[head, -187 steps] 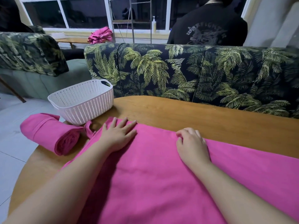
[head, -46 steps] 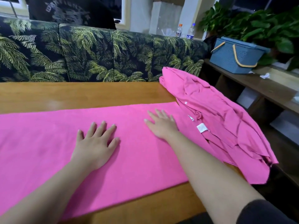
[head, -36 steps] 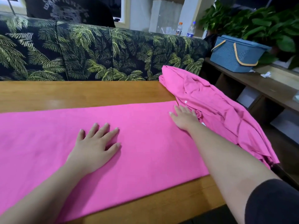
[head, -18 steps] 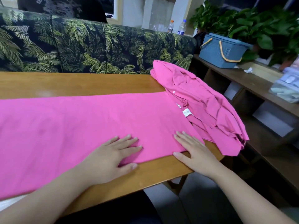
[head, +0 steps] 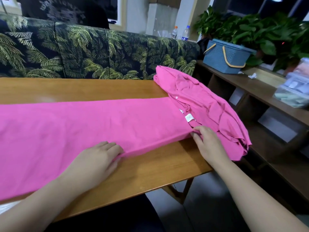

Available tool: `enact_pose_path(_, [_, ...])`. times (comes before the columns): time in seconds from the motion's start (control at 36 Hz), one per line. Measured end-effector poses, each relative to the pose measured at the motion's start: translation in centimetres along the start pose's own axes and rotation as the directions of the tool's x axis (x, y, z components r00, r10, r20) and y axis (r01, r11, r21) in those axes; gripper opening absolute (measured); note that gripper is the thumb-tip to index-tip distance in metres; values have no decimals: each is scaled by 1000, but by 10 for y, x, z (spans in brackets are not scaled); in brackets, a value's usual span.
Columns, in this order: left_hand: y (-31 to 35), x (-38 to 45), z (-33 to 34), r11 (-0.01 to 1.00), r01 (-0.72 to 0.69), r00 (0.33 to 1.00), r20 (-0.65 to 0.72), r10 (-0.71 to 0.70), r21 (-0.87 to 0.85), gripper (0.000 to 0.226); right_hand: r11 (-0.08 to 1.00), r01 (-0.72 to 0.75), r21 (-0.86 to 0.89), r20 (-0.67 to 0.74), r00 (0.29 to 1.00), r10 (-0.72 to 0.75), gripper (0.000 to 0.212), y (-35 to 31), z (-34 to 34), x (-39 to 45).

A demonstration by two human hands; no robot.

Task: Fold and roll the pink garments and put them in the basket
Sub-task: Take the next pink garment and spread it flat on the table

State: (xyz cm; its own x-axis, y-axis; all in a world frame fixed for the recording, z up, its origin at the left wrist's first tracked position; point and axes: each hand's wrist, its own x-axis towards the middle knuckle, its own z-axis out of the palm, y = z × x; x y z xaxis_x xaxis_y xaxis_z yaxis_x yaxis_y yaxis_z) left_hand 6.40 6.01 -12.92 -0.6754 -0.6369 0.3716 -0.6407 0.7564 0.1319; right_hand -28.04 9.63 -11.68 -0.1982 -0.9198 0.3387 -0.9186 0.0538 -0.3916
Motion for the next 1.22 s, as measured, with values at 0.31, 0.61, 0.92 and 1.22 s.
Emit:
enact_pose_path(0.31, [-55,65,-61,919,395,915,-90,-393,2,22,982,-101,160,-166,978,128,23,-46,10,95])
enact_pose_path(0.61, [-179,165,-20,840,540,829,201,-522,-42,14,976,-209,-58,-9,978,209,21,-51,82,226])
enact_pose_path(0.92, [-200,162,40,861,504,862,106,-496,-72,19,905,-349,-243,-60,937,345,28,-37,128,239])
enact_pose_path(1.22, [-194,149,44,877,458,882,-52,-469,-142,10,867,-409,-286,-119,913,391,32,-24,126,235])
